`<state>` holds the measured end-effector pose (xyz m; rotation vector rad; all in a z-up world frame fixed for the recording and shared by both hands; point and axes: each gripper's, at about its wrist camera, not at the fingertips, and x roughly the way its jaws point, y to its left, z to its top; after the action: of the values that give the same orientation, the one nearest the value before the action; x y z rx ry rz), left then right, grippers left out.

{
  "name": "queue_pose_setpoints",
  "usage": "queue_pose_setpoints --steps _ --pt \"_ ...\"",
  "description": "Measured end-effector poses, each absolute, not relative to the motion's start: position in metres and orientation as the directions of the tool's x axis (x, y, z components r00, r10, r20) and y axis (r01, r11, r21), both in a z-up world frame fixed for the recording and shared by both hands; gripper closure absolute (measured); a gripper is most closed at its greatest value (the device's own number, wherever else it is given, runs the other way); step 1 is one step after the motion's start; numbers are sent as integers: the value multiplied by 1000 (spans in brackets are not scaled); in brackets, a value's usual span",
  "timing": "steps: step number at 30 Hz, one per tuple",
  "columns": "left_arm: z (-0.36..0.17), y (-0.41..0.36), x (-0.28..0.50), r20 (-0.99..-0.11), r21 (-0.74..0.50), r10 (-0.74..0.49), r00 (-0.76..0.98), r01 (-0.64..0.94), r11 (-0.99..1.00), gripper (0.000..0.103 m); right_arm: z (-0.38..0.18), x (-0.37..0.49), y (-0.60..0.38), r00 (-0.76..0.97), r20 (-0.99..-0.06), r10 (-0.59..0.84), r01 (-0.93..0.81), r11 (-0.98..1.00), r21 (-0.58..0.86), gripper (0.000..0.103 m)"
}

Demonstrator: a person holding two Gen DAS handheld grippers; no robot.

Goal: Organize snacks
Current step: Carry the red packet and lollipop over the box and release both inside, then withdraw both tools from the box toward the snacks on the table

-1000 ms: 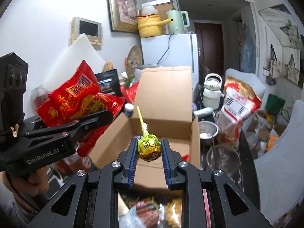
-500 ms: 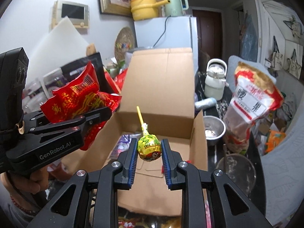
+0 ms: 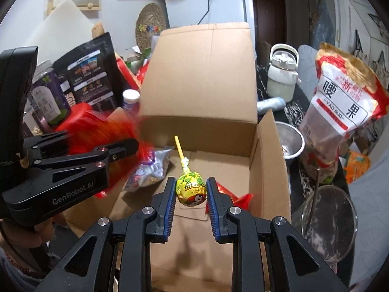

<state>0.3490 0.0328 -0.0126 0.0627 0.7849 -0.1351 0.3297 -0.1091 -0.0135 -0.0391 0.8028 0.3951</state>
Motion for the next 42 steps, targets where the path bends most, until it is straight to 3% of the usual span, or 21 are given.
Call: queue_pose_setpoints --steps 2,4,7,27,30,42 --pt "-13 30 349 -709 30 -73 702 134 991 69 -15 332 -110 619 -715 325 -352 929 118 67" --pt "-16 29 350 -712 54 -47 701 122 991 68 -16 334 -112 615 -718 327 -342 931 131 64" --pt "-18 30 351 -724 49 -42 688 113 992 58 -17 334 -114 613 -725 316 -332 935 127 64" --pt "13 29 301 -682 18 -72 728 115 993 57 11 294 -115 657 -697 287 -322 943 85 64" --pt "22 27 284 -662 26 -75 746 122 992 57 18 283 -115 669 -685 290 -325 942 82 57" --pt "39 20 226 -636 -9 -119 762 147 989 57 41 222 -120 712 -635 298 -336 940 64 57"
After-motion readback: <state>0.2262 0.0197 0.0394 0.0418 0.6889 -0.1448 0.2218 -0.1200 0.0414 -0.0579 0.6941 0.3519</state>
